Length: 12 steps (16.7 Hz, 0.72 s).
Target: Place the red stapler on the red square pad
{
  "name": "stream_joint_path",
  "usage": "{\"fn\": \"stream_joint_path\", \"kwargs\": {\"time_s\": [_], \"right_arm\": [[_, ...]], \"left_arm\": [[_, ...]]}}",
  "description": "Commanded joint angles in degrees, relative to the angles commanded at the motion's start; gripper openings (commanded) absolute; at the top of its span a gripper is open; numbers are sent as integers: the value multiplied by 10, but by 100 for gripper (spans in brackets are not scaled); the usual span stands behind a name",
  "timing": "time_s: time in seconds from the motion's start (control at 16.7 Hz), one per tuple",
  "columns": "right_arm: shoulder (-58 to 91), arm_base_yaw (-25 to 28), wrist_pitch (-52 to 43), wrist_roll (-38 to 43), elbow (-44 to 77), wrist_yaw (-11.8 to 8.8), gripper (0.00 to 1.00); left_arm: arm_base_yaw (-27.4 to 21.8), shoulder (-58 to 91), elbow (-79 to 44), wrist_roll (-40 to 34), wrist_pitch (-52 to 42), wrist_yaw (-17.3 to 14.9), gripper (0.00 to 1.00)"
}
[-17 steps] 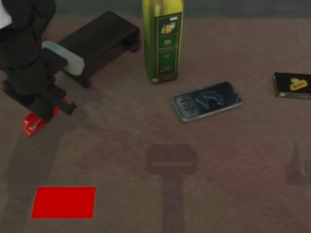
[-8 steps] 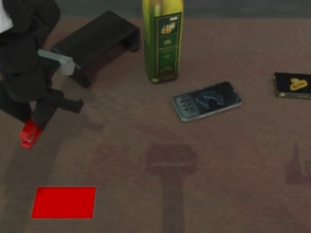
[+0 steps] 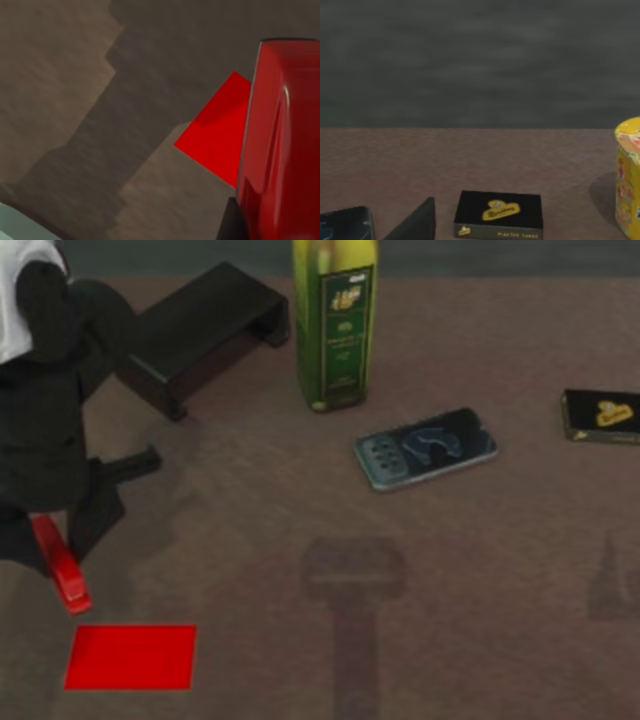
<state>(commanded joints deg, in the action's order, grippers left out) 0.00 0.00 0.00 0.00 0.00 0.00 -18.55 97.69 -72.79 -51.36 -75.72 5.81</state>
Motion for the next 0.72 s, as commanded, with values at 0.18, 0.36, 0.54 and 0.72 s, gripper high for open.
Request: {"fn": "stream_joint_path", "kwargs": {"time_s": [0.18, 0.36, 0.54, 0.72], "right_arm": [[0, 0, 0, 0, 0, 0, 100], [0, 0, 0, 0, 0, 0, 100], [0, 0, 0, 0, 0, 0, 100], [0, 0, 0, 0, 0, 0, 100]], "left_arm": [[-16, -25, 39, -213, 4, -8, 0], [-29, -53, 70, -385, 24, -23, 0], [-40, -83, 93, -514, 53, -41, 0], [-46, -106, 106, -596, 80, -55, 0]]}}
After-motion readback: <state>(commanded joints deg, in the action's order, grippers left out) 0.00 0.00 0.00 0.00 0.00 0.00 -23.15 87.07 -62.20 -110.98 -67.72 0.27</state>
